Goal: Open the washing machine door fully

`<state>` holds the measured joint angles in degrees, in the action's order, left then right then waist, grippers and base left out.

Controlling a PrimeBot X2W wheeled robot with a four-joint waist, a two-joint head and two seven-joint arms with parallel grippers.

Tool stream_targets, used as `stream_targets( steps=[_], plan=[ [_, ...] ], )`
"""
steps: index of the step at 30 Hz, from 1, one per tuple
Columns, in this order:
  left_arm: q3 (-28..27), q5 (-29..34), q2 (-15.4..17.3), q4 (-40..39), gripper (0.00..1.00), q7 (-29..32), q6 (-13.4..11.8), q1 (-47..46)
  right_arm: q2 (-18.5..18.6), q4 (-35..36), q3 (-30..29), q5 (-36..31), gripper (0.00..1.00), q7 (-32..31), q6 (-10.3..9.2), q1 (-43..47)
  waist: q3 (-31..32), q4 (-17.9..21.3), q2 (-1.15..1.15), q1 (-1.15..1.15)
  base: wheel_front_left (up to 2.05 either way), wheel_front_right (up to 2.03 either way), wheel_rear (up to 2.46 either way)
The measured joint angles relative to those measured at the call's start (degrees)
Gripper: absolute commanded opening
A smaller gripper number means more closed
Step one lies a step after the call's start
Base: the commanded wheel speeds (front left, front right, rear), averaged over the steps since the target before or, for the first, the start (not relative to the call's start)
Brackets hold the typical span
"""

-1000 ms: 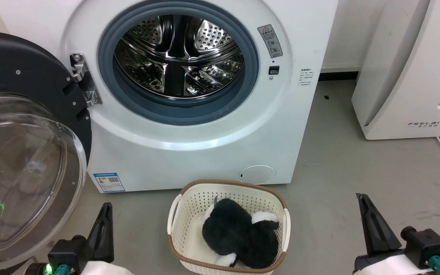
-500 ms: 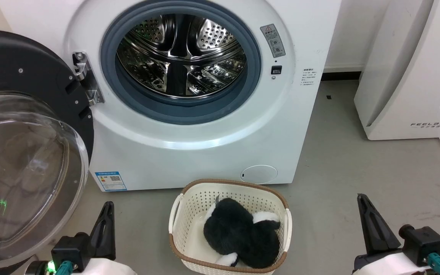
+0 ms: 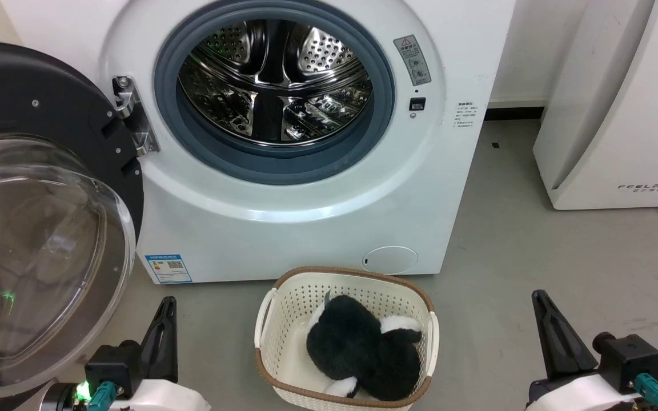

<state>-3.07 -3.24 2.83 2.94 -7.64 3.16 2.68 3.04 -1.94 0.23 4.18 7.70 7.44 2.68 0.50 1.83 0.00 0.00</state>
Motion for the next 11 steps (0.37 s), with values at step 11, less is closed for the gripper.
stream_targets(
  steps=[11],
  plan=[
    [0.4, 0.4, 0.0, -0.5, 0.00, 1.2, -0.5, -0.3, 0.0, 0.2, 0.0, -0.7, 0.00, -1.3, 0.00, -0.5, -0.1, -0.3, 0.00, 0.00, 0.00, 0.00, 0.00]
  ],
)
